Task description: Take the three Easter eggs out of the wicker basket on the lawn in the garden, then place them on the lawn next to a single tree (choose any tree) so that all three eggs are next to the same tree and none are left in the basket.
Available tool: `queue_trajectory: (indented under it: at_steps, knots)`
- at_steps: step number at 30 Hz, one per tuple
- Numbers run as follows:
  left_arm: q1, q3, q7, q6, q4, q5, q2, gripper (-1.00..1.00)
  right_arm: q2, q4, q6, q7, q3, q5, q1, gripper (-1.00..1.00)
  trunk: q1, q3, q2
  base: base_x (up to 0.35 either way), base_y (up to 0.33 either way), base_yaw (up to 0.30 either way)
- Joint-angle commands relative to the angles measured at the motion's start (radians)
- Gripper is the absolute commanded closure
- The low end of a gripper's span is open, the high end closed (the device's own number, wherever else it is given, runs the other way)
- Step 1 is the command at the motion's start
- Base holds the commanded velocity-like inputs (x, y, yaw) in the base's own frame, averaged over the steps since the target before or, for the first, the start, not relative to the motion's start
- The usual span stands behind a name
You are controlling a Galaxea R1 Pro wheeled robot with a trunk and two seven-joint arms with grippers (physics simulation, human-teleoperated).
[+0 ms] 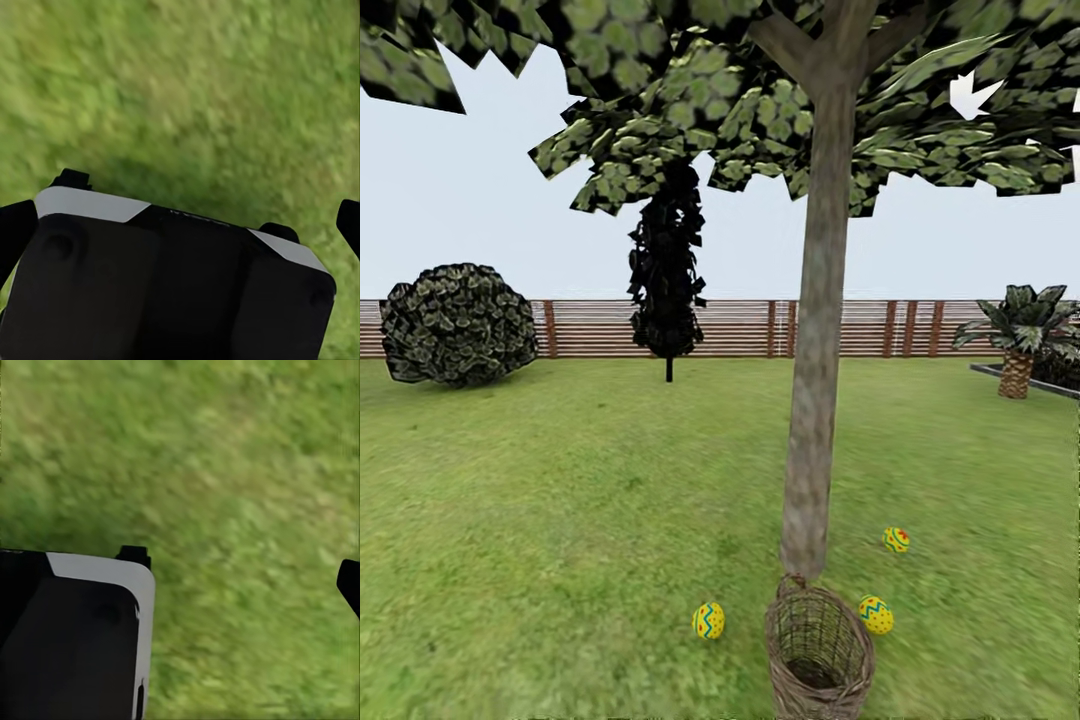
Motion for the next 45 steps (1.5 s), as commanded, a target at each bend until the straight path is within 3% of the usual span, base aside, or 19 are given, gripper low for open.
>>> queue_trajectory:
  at_steps: [1, 45]
  knots:
    - [-0.001, 0.0, -0.003, 0.001, 0.002, 0.006, 0.0, -1.0, 0.001, 0.002, 0.001, 0.003, 0.003, 0.009, -0.001, -1.0, 0.0, -0.002, -0.001, 0.0, 0.0, -0.065]
    - [0.001, 0.0, -0.003, 0.002, 0.002, 0.006, -0.011, -1.0, 0.002, 0.003, 0.026, 0.003, 0.003, 0.009, -0.001, -1.0, 0.0, -0.074, -0.001, 0.0, 0.0, -0.069]
